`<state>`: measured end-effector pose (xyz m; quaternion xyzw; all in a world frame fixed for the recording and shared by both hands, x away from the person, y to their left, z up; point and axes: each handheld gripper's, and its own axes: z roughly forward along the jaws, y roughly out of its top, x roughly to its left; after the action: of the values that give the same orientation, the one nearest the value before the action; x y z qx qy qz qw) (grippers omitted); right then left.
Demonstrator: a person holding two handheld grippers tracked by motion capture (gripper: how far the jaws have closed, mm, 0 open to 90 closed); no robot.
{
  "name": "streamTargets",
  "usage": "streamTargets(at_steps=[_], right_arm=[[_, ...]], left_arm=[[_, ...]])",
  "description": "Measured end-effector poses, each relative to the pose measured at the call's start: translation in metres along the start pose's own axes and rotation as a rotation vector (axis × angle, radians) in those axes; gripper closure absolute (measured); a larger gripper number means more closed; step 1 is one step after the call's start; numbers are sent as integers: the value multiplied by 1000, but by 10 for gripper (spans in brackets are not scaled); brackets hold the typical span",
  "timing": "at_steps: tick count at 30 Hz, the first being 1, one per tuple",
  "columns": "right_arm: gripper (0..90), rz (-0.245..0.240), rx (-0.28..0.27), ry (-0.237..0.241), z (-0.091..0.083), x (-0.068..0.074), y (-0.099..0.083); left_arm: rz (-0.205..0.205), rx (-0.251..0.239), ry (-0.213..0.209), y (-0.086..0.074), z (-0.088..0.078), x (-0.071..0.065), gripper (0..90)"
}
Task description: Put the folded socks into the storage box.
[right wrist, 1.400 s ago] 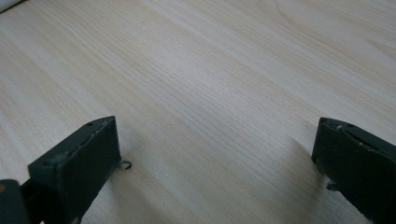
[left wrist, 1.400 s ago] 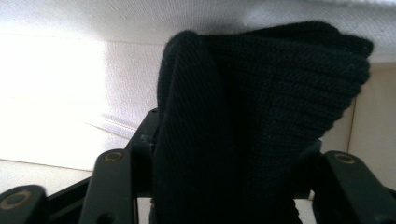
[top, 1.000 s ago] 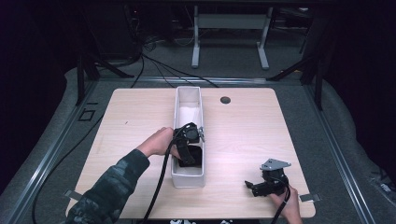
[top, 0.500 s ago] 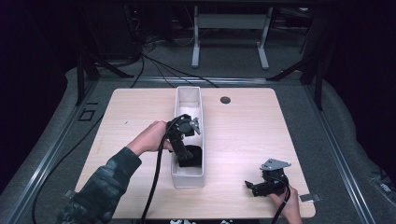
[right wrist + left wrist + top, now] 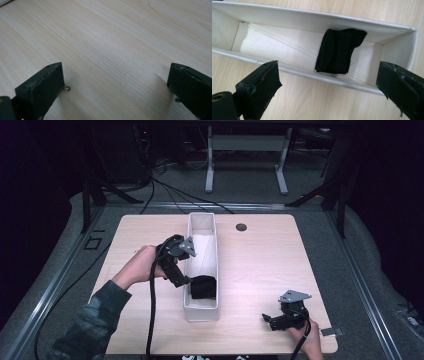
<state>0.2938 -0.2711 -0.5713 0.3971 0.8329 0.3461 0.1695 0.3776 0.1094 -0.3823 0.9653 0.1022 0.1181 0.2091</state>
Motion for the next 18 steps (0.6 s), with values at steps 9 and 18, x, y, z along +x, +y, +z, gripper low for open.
streamTargets(at_steps=[9, 18], right_arm=[[4, 0, 0, 0, 0, 0, 0], [4, 1, 0, 0, 0, 0, 0]], left_arm=[[-23, 4, 33, -27, -13, -8, 41], [-74, 5, 52, -62, -13, -16, 37]])
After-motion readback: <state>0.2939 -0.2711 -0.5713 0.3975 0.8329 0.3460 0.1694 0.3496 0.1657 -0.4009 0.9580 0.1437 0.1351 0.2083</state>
